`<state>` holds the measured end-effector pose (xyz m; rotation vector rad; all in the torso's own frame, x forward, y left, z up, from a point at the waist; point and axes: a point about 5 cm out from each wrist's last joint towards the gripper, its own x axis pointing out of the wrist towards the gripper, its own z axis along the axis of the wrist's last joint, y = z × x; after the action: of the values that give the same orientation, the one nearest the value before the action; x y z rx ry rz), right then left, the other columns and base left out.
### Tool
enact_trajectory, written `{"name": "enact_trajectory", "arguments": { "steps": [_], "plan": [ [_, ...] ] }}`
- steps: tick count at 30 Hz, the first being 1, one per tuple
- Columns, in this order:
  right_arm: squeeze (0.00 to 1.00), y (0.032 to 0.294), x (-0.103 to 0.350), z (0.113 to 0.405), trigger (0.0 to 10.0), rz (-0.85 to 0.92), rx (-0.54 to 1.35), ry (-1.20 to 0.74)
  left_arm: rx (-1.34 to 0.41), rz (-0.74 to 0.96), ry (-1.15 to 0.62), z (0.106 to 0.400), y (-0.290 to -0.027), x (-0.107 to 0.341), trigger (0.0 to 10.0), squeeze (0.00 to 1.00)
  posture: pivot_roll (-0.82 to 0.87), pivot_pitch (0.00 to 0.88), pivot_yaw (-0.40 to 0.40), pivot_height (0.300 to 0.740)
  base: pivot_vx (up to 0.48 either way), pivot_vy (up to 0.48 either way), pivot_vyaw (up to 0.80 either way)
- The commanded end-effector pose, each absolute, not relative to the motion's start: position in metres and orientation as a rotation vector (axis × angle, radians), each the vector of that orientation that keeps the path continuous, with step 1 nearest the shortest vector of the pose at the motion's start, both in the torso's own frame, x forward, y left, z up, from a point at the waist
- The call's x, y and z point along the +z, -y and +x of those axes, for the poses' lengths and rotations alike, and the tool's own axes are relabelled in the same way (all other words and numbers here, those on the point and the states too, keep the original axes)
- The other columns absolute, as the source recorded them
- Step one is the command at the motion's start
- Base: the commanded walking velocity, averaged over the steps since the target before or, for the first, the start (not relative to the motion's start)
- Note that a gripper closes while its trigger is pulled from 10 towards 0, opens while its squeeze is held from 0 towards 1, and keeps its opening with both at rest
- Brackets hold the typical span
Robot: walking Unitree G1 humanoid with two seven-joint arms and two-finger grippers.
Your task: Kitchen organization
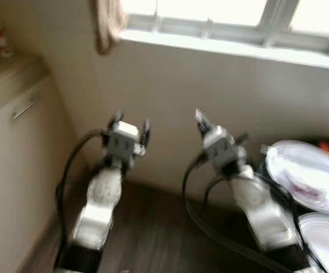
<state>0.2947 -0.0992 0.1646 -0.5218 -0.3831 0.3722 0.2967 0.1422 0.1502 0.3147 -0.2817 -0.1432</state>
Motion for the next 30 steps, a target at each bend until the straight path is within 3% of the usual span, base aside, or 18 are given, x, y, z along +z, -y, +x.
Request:
{"name": "enact_trajectory", "arguments": {
  "steps": [1, 11, 30],
  "plan": [
    [0.0, 0.1062, 0.1669, 0.2961, 0.0, -0.547, 0.349, 0.385, -0.171, 0.296, 0.3, 0.2963, -0.1332, 0.1534, 10.0, 0.0, 0.06, 0.0, -0.077, 0.74, 0.0, 0.0, 0.8],
    [0.0, 0.1056, 0.1667, 0.2964, 0.0, -0.55, 0.342, 0.389, -0.19, 0.271, 0.322, 0.2956, -0.1312, 0.1566, 10.0, 0.0, 0.06, 0.0, -0.072, 0.74, 0.0, 0.0, 0.8],
    [0.0, 0.1049, 0.1653, 0.298, 0.0, -0.55, 0.345, 0.391, -0.196, 0.264, 0.332, 0.2964, -0.1297, 0.158, 10.0, 0.0, 0.06, 0.0, -0.07, 0.74, 0.255, 0.0, 0.8]
  ]
}}
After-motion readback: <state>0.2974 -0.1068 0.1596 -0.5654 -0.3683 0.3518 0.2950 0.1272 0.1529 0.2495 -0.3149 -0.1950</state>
